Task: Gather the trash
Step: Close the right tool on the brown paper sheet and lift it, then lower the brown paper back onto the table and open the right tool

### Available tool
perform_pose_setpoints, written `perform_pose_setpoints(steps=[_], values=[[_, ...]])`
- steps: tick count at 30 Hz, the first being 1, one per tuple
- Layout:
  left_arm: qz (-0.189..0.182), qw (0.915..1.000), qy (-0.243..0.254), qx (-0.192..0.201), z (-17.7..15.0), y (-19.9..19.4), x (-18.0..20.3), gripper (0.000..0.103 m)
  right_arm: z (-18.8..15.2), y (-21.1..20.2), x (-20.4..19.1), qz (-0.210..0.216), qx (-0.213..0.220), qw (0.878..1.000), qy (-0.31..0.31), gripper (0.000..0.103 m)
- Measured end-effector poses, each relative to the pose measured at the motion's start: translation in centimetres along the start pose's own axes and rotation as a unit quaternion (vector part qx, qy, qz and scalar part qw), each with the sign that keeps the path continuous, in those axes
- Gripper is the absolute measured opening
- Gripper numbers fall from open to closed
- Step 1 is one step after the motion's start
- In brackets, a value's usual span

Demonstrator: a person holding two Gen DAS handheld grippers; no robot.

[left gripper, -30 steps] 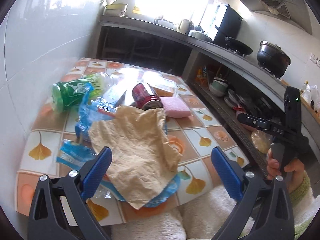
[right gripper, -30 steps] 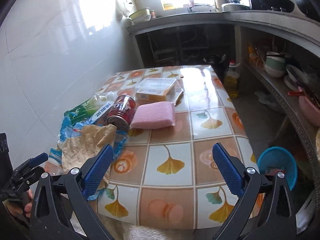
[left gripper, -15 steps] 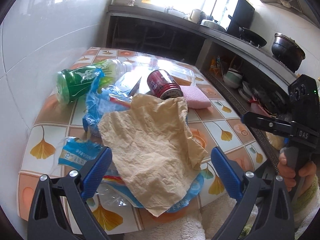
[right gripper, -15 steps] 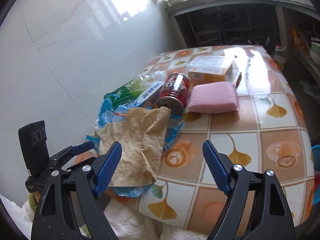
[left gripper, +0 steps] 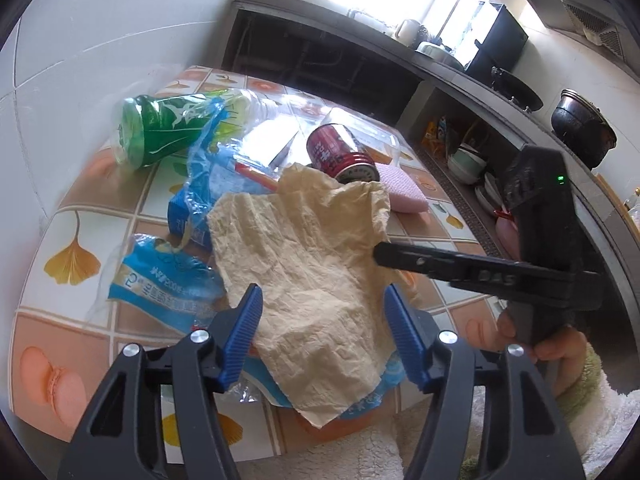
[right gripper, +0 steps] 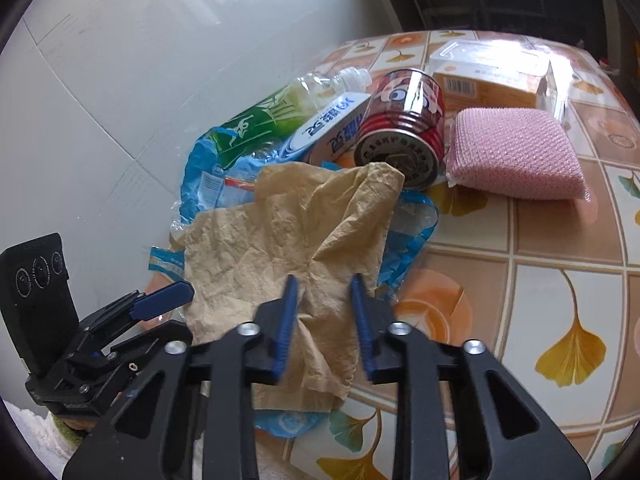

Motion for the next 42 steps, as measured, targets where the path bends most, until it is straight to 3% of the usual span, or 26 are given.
perform_pose_setpoints(steps=[2, 10, 13, 18, 25, 32, 39, 42], values=[[-0.009, 0.9999, 0.003, 0.012, 0.2, -0.5, 0.4, 0.061, 0.0, -0.3, -0.1, 0.010, 0.009, 1.000, 0.005, 0.002], [-0.025, 0.9994, 0.014, 0.021, 0.9, -0.6, 2.1, 0.061, 1.0, -5.8, 0.2, 0.061, 0.079, 0.994, 0.034, 0.000], [-0.036, 0.9988, 0.024, 0.021, 1.2, -0.4, 3.4, 0.061, 0.5, -8.9, 1.5, 0.053, 0.104, 0.992, 0.047, 0.000], [-0.073, 0.9962, 0.048, 0.005, 1.0, 0.4, 7.4, 0.061, -1.5, -14.5, 5.6, 0.001, 0.136, 0.988, 0.075, 0.000], [-0.134, 0.9837, 0.112, -0.042, -1.1, 3.6, 16.2, 0.043, -4.5, -19.0, 9.6, -0.036, 0.155, 0.980, 0.120, 0.000], [-0.139, 0.9711, 0.150, -0.123, -5.0, 9.2, 20.1, 0.019, -5.5, -17.6, 10.1, 0.005, 0.141, 0.979, 0.146, 0.000], [-0.159, 0.9697, 0.135, -0.127, -5.3, 9.9, 19.7, 0.016, -5.2, -12.2, 10.0, 0.082, 0.074, 0.979, 0.172, 0.000], [-0.166, 0.9692, 0.128, -0.128, -5.2, 9.7, 19.3, 0.016, -5.3, -9.8, 10.7, 0.094, 0.039, 0.976, 0.194, 0.000]])
Point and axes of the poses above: each gripper's, at about its wrist camera, not at the fingertips, and y roughly the way its jaws point, x to its right, z to its top, the point moved 9 cm from there along y, roughly the way its jaws point, and after that the axes turned 8 degrees about z, right-handed, at the moved point
